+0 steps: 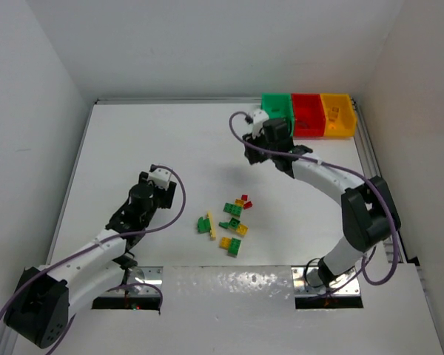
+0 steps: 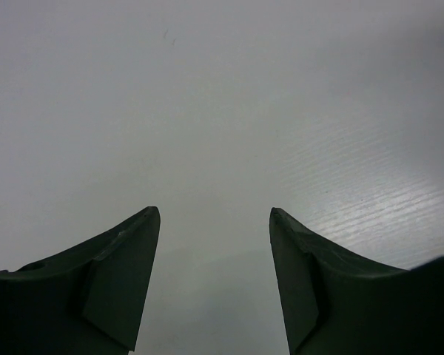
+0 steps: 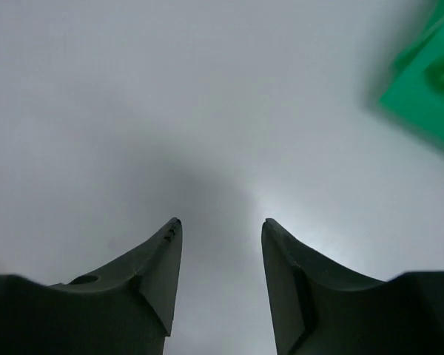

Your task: Sort the legos into containers by color

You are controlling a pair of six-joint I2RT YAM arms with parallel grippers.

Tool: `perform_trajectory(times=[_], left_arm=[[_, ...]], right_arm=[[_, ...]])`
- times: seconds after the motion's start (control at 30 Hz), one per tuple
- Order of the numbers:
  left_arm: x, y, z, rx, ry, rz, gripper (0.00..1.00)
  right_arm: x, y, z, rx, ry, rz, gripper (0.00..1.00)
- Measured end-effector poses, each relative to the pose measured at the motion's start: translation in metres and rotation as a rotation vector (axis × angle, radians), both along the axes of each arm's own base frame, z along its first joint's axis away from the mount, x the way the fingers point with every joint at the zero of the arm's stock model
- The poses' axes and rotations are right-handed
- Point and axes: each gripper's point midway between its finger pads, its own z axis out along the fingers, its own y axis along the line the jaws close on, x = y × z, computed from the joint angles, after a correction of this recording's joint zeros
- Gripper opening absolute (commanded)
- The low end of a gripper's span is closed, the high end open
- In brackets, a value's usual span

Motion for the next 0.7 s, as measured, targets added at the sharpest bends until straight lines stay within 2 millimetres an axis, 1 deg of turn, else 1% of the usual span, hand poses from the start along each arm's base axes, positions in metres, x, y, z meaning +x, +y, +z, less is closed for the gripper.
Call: perform_trajectory(times=[0.03, 0.07, 0.17, 0.23, 0.3, 0.37, 0.43, 0.57, 0.7], left_arm=[[0.0, -0.002, 0.001, -0.001, -0.004, -0.009, 0.59], [-0.001, -0.003, 0.002, -0.002, -0.007, -0.015, 0.59], [-0.002, -0.01, 0.004, -0.005, -0.011, -0.043, 0.59], [-0.004, -0.015, 0.004, -0.006, -0.014, -0.064, 0.59], [-0.005, -0.018, 0.005, -0.008, -0.015, -0.078, 0.59], [-0.005, -0.019, 0.005, -0.009, -0.016, -0.086, 0.59], [-0.006, -0.02, 0.005, -0.01, -0.015, -0.09, 0.59], [-0.007, -0.02, 0.004, -0.005, -0.01, -0.095, 0.59], [-0.008, -0.02, 0.002, -0.002, 0.0, -0.099, 0.59]], right_arm=[[-0.021, 0.003, -0.016, -0.031, 0.056, 0.038, 0.48], [-0.038, 0.004, -0.03, -0.056, 0.102, 0.068, 0.48], [-0.091, -0.004, -0.076, -0.148, 0.242, 0.142, 0.53], [-0.117, -0.014, -0.097, -0.204, 0.3, 0.181, 0.54], [-0.136, -0.024, -0.112, -0.247, 0.331, 0.214, 0.57], [-0.144, -0.028, -0.118, -0.268, 0.342, 0.241, 0.59], [-0.146, -0.027, -0.119, -0.268, 0.341, 0.273, 0.59], [-0.139, -0.014, -0.115, -0.239, 0.308, 0.328, 0.6], [-0.131, -0.002, -0.113, -0.208, 0.278, 0.355, 0.57]])
